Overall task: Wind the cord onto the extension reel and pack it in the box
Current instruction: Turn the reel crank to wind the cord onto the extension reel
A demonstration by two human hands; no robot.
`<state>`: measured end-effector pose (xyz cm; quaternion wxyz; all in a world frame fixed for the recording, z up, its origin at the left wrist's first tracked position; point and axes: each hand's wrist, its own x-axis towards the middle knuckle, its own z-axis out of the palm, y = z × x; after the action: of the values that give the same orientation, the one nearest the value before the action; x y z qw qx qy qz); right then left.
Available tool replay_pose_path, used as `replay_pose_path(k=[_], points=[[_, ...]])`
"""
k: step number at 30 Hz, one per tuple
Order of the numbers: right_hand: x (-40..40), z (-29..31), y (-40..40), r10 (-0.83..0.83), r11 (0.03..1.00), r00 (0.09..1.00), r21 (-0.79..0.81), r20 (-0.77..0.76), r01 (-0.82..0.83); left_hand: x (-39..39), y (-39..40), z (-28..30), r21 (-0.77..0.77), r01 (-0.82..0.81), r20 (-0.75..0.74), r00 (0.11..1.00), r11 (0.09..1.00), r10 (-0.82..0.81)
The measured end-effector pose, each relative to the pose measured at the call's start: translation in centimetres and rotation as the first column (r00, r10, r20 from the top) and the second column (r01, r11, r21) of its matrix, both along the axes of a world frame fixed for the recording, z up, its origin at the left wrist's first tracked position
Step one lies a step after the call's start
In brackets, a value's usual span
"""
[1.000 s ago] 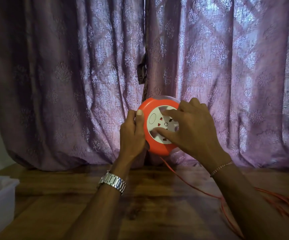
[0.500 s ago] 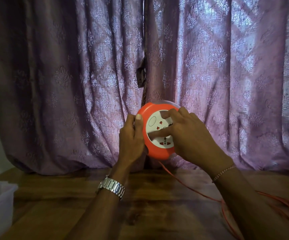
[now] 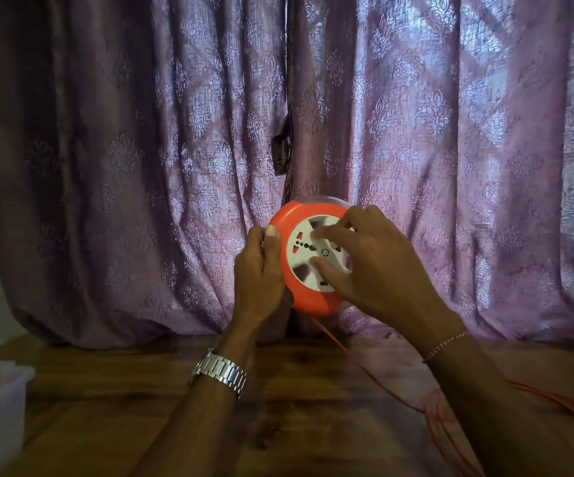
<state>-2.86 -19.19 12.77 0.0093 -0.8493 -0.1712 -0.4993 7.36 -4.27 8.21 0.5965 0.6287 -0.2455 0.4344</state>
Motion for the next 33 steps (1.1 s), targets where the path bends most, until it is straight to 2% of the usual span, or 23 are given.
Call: replay_pose_path(k=[3,6,9,15,22,25,28,30,33], points=[[-0.2,0.3,-0.5,0.071,0.987,0.994,-0.137,-0.078,-0.081,-0.1,0.0,0.1,-0.001,0.0,0.004,1.0,1.0,0.0],[-0.4,0.5,-0.3,-0.016,0.972,0.978,-0.232,-0.208,-0.033,-0.3,-0.1,0.2,0.007,-0.019,0.022,1.0,1.0,0.019],[-0.3,0.3,-0.2,-0.107,0.961,0.977,-0.27,-0.186,0.054,-0.2,0.0,0.1,0.019,-0.021,0.026,0.999,1.0,0.02],[0.3,-0.2,-0.4,-0.154,0.973,0.983,-0.189,-0.102,0.133,-0.4,-0.2,0.1,0.008,-0.026,0.016,1.0,1.0,0.025],[0.6,-0.7,-0.4,-0.188,0.98,0.982,0.061,0.01,0.187,-0.5,-0.5,0.1,0.022,-0.019,0.017,1.0,1.0,0.019],[0.6,-0.5,-0.2,-0.233,0.972,0.97,0.059,0.074,0.229,-0.3,-0.3,0.1,0.021,-0.017,0.011,1.0,1.0,0.017],[0.6,-0.2,-0.5,-0.127,0.992,0.988,0.001,0.087,0.128,-0.3,-0.1,0.2,0.01,-0.002,0.011,1.0,1.0,0.002],[0.6,0.2,-0.9,0.006,1.0,0.998,-0.026,0.056,-0.005,-0.4,0.0,0.2,-0.001,-0.002,0.007,1.0,1.0,0.002],[0.6,0.5,-1.4,0.117,0.984,0.993,-0.133,-0.025,-0.119,-0.4,0.2,0.3,-0.005,-0.004,-0.001,1.0,1.0,0.004]])
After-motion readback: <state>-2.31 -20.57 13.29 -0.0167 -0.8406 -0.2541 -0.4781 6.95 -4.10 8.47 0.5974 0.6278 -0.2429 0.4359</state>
